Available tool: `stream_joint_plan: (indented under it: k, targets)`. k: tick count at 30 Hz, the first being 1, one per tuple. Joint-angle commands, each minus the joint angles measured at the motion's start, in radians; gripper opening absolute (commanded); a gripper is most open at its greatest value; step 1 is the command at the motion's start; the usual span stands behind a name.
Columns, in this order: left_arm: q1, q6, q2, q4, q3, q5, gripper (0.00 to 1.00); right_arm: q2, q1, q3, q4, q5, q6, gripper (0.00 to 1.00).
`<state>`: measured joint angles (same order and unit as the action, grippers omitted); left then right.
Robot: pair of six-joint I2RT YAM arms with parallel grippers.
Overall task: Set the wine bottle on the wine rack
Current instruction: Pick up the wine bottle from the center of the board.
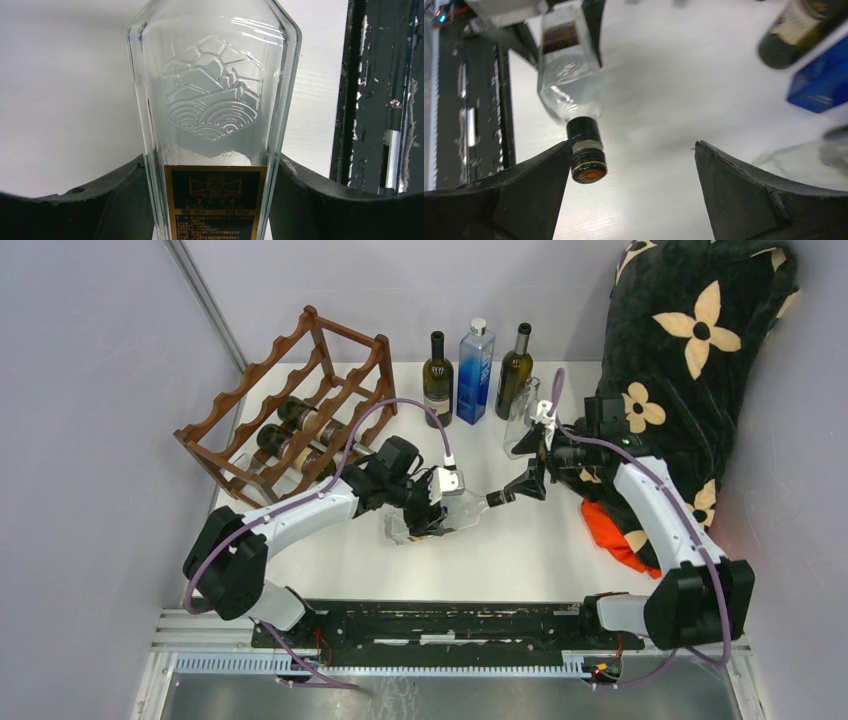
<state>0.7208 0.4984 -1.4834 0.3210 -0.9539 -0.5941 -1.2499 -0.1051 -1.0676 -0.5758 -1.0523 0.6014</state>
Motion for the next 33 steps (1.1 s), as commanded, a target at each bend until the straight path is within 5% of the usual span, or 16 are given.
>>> stream_joint_plan:
  k: [1, 10, 21, 33]
  targets:
    - [0.014, 0.155, 0.061, 0.051, -0.124, 0.009, 0.02, -0.100, -0.076, -0.124, -0.528, 0.005, 0.525, 0.98]
    - [0.067, 0.211, 0.021, 0.137, -0.196, 0.079, 0.02, -0.121, -0.249, -0.100, -0.367, 0.208, 0.344, 0.95]
    - [0.102, 0.207, 0.009, 0.147, -0.218, 0.103, 0.02, -0.163, -0.302, -0.079, -0.293, 0.220, 0.216, 0.76]
    - [0.111, 0.200, 0.006, 0.130, -0.217, 0.112, 0.02, -0.168, -0.344, -0.045, -0.287, 0.252, 0.213, 0.76]
